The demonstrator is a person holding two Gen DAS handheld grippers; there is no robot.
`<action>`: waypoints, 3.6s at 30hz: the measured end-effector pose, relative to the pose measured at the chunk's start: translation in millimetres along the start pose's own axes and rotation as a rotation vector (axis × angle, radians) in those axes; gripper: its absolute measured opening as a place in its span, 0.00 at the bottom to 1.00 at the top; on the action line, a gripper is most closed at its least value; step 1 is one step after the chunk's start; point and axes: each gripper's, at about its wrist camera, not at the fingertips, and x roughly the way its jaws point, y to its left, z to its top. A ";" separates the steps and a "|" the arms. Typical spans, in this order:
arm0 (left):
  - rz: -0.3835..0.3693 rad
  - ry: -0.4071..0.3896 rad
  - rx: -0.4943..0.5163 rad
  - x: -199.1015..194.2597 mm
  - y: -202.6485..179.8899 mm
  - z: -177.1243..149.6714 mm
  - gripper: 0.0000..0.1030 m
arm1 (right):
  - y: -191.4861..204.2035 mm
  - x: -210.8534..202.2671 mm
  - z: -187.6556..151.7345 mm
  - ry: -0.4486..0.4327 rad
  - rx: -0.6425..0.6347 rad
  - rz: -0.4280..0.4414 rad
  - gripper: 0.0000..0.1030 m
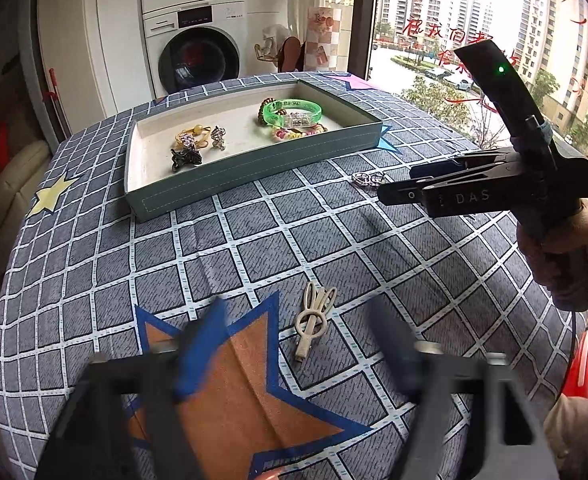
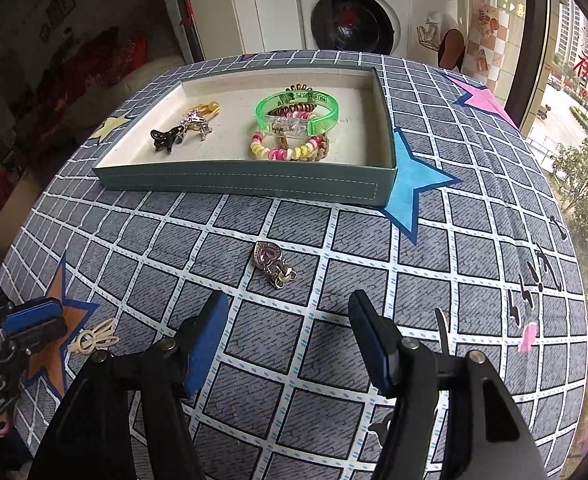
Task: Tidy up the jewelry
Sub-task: 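Carry the bunny clip and heart charm into the tray and open both tools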
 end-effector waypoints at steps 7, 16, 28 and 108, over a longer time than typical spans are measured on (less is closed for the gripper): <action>0.060 0.015 0.098 27.0 -22.6 -1.0 1.00 | 4.2 8.7 8.3 0.003 -0.034 -0.015 0.64; -0.027 0.104 0.029 69.8 -20.4 -3.4 0.58 | 18.2 22.8 15.5 0.013 -0.095 -0.068 0.57; -0.065 0.044 -0.088 55.6 -6.2 5.9 0.31 | -0.1 -10.3 -6.5 0.008 0.105 0.045 0.17; 0.245 -0.007 -0.236 135.1 95.5 142.7 0.31 | -27.6 79.2 142.0 0.023 0.222 0.091 0.31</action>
